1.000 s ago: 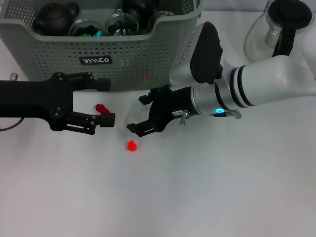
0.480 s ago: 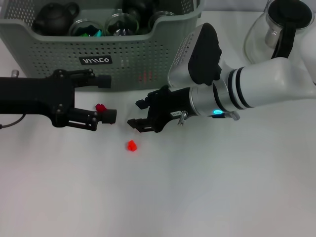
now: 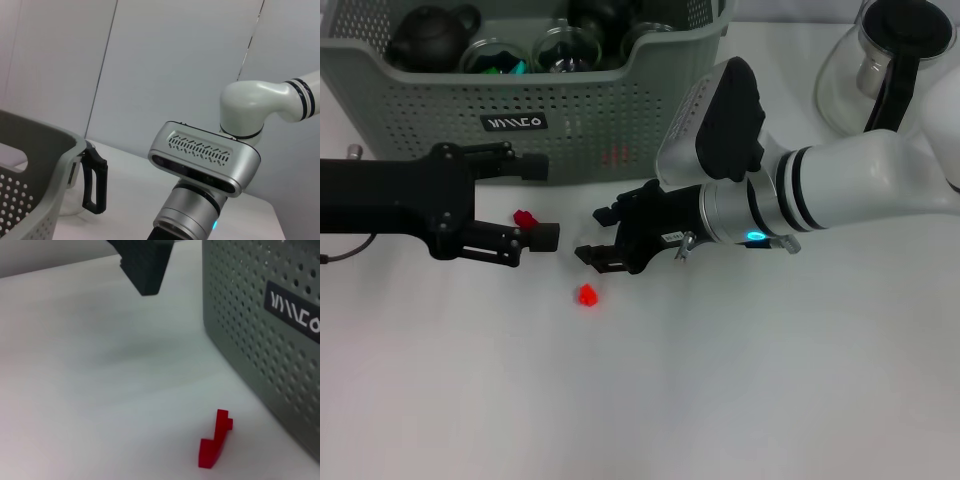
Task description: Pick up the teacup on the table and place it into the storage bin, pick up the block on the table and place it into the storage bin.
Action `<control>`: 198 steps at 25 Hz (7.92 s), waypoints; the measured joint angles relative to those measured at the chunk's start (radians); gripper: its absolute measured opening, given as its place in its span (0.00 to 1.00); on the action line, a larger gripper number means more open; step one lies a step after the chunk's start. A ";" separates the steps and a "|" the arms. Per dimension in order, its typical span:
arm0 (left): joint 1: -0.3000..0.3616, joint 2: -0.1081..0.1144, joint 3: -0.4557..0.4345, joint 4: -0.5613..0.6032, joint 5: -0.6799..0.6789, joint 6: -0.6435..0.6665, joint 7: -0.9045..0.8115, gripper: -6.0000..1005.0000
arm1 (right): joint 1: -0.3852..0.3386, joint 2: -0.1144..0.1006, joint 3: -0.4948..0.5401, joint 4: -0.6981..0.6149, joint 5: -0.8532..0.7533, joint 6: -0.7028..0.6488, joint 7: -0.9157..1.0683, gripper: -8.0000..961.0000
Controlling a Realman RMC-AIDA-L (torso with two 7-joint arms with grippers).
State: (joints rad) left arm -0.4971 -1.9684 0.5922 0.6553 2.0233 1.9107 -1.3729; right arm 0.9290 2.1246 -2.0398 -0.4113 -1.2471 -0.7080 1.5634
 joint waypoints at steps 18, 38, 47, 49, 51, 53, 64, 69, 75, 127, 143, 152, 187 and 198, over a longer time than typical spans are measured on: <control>-0.003 -0.013 0.000 -0.011 0.000 -0.007 0.002 0.94 | -0.013 0.000 -0.065 0.000 0.050 0.025 0.009 0.55; -0.003 -0.012 -0.001 -0.007 0.000 -0.002 -0.001 0.94 | -0.015 0.000 -0.066 -0.004 0.052 0.014 0.009 0.51; -0.003 -0.001 -0.009 0.000 -0.005 0.006 -0.014 0.94 | -0.068 -0.024 -0.045 -0.071 0.043 -0.039 -0.005 0.54; -0.003 0.000 -0.009 0.002 -0.006 0.007 -0.017 0.94 | -0.076 -0.026 -0.036 -0.077 0.038 -0.044 -0.008 0.61; -0.002 0.000 -0.011 0.011 -0.010 0.009 -0.031 0.94 | -0.095 -0.030 0.001 -0.090 0.013 -0.066 -0.018 0.68; -0.002 0.003 -0.013 0.014 -0.012 0.016 -0.044 0.94 | -0.113 -0.034 0.052 -0.100 -0.019 -0.098 -0.027 0.76; -0.010 0.004 0.003 0.083 0.022 0.036 -0.078 0.94 | -0.216 -0.092 0.462 -0.169 -0.284 -0.570 -0.088 0.94; -0.025 -0.022 0.030 0.159 0.081 0.016 -0.111 0.94 | -0.246 -0.147 0.663 -0.161 -0.357 -0.802 -0.017 0.96; -0.060 -0.115 0.089 0.333 0.217 -0.065 -0.216 0.94 | -0.280 -0.180 0.827 -0.169 -0.487 -0.942 0.067 0.95; -0.287 -0.205 1.082 0.496 0.753 -0.455 -1.414 0.89 | -0.286 -0.184 1.007 -0.173 -0.639 -0.907 0.023 0.95; -0.352 -0.207 1.081 0.357 0.778 -0.525 -1.427 0.86 | -0.286 -0.183 1.007 -0.171 -0.645 -0.882 0.008 0.95; -0.354 -0.207 1.081 0.341 0.773 -0.531 -1.428 0.84 | -0.286 -0.181 1.007 -0.167 -0.645 -0.869 -0.003 0.95; -0.357 -0.208 1.093 0.324 0.777 -0.544 -1.424 0.78 | -0.288 -0.178 1.014 -0.164 -0.644 -0.858 -0.006 0.95; -0.362 -0.206 1.092 0.346 0.778 -0.513 -1.419 0.42 | -0.288 -0.175 1.017 -0.166 -0.644 -0.858 -0.006 0.95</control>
State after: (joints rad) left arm -0.8591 -2.1747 1.6847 1.0012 2.8011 1.3981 -2.7914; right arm 0.6406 1.9496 -1.0231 -0.5771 -1.8913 -1.5662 1.5570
